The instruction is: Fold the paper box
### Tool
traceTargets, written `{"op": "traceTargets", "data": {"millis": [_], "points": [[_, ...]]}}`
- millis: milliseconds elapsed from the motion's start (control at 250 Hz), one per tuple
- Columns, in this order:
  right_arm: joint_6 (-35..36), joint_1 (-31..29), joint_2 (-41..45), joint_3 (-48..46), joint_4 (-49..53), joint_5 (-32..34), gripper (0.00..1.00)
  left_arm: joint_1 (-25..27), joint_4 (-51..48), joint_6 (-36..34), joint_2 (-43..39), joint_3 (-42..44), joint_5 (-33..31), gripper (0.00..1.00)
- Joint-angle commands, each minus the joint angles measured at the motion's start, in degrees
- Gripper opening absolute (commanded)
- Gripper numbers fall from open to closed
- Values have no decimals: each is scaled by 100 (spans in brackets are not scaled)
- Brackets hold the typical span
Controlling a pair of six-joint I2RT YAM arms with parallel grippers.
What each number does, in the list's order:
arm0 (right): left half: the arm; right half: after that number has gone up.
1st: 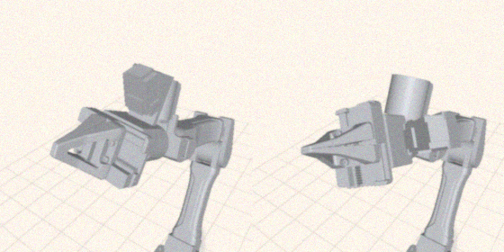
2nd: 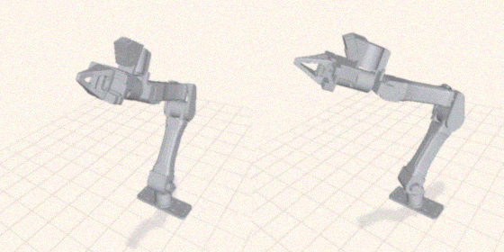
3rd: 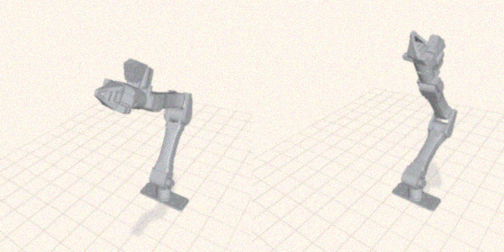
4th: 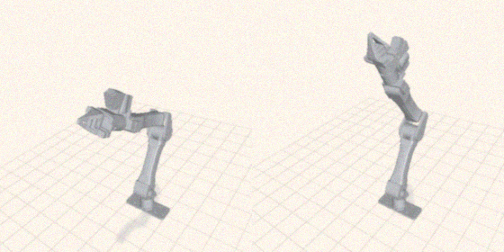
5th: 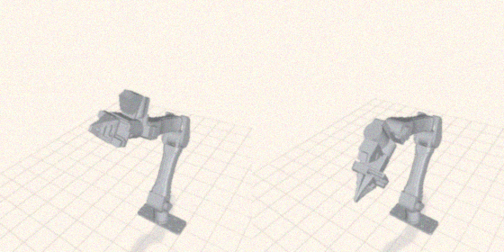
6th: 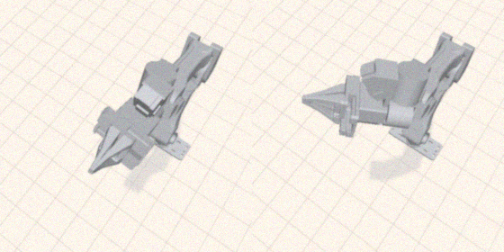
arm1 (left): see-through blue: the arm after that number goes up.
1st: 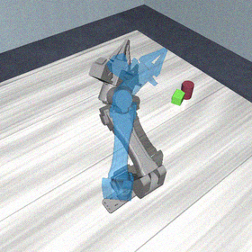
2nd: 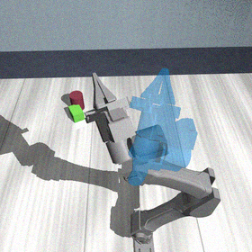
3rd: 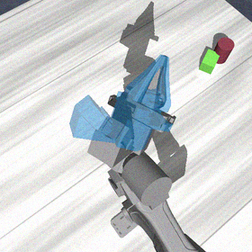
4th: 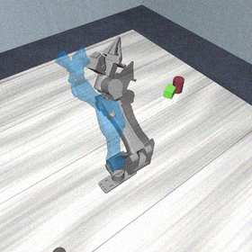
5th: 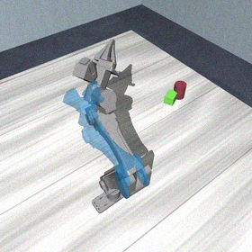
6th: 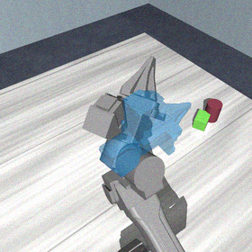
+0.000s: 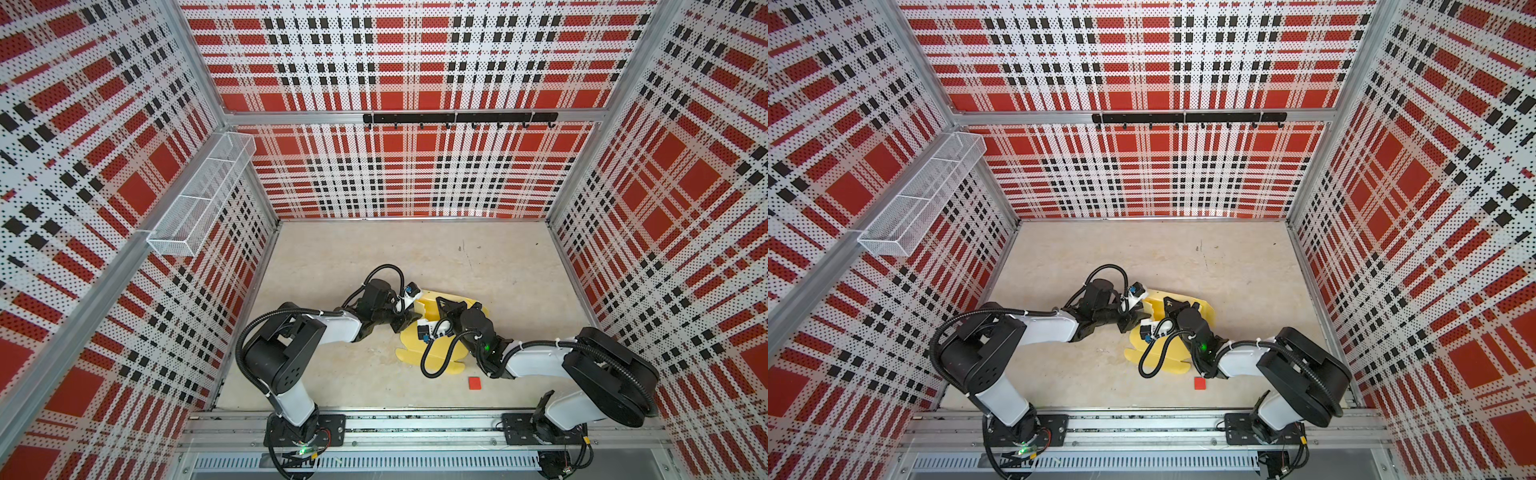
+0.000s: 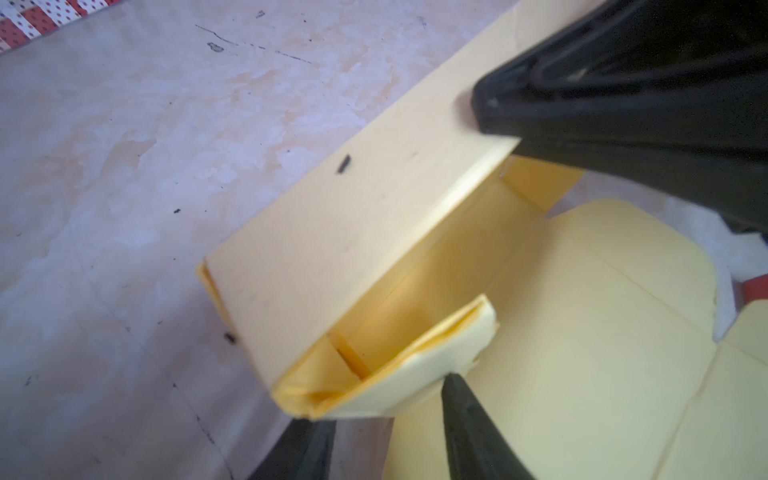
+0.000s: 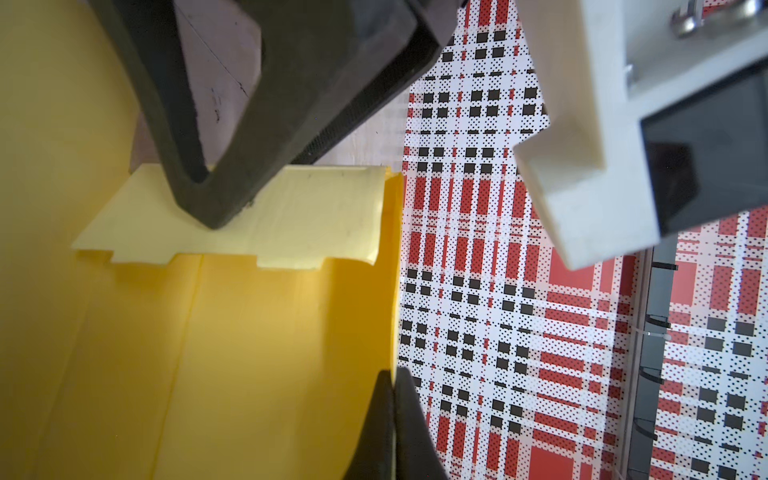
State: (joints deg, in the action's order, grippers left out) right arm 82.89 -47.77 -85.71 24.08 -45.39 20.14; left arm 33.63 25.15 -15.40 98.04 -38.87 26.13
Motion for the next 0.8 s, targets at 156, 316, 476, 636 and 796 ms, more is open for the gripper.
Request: {"op": "traceTargets", "data": {"millis": [156, 316, 476, 636, 796], "points": [[-16, -331, -176, -195, -94, -37, 0, 62, 1838, 204, 239, 345, -121, 43], [1, -470, -219, -263, -71, 148, 0, 133, 2159, 429, 332, 370, -410, 40], [-5, -471, -288, -239, -148, 332, 0, 236, 2478, 430, 506, 411, -726, 35], [-32, -484, -294, -287, -179, 359, 0, 351, 2579, 500, 588, 381, -989, 33], [-106, -501, -332, -268, -307, 421, 0, 443, 2672, 589, 661, 336, -1270, 32]]}}
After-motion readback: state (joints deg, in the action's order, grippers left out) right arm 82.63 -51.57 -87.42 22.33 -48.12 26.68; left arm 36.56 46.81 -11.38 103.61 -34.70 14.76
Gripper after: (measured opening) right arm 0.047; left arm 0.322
